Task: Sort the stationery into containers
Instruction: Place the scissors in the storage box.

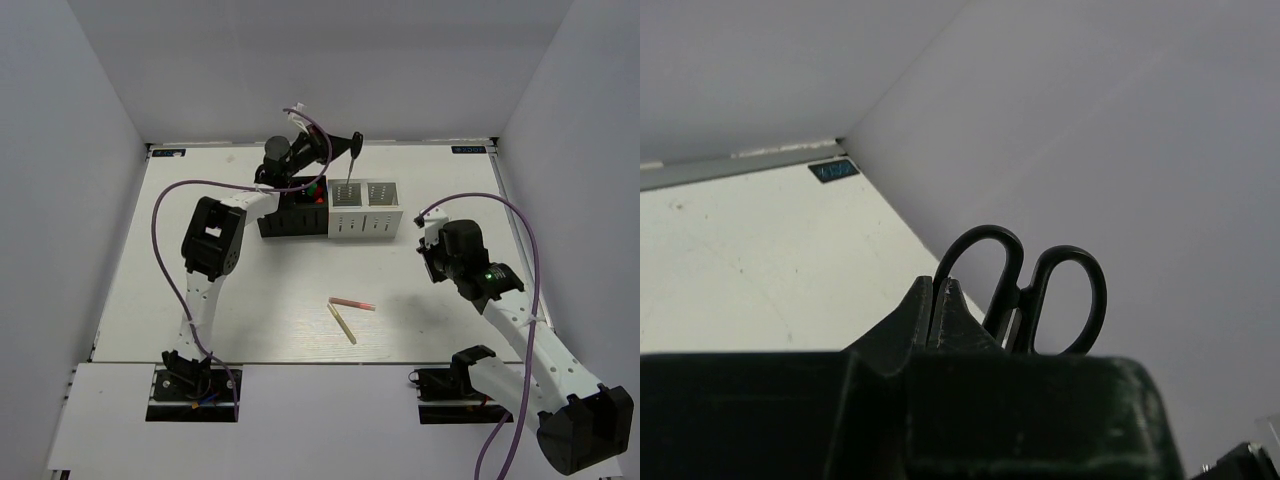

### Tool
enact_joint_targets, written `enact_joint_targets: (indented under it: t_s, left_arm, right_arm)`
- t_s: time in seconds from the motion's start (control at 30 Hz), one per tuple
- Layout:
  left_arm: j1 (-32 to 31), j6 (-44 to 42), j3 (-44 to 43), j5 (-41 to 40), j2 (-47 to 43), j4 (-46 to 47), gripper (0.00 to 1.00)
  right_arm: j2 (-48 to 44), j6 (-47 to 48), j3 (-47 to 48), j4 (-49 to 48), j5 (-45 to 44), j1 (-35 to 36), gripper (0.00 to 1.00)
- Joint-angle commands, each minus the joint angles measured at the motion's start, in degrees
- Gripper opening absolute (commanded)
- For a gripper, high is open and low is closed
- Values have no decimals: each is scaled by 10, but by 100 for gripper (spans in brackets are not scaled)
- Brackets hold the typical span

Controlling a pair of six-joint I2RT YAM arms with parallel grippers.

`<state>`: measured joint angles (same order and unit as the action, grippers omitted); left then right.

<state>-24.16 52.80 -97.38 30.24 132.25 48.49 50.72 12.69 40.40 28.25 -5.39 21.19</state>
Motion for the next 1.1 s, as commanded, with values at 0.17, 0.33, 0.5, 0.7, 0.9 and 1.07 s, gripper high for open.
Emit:
enact_joint_targets:
  t_s: [0.17,0.33,0.5,0.7,0.9,1.07]
  left_arm:
    - [5,-24,24,61,-38,22,0]
    - [1,-52,26,84,-44,-6,0]
    - [-3,-89,33,106,-52,-51,0]
    - [-12,-166,30,119,-72,-122,0]
    - [-19,-214,19,122,-81,-179,11]
    - [-21,-232,15,120,-88,-204,30]
  right_arm:
    - [1,6,-1,-18,6,2,0]
    - [1,6,-1,-15,7,3,0]
    - [0,6,0,-16,8,2,0]
    - [-1,8,-1,-15,10,2,0]
    - [0,7,0,-14,11,0,0]
    - [0,8,0,-14,13,1,0]
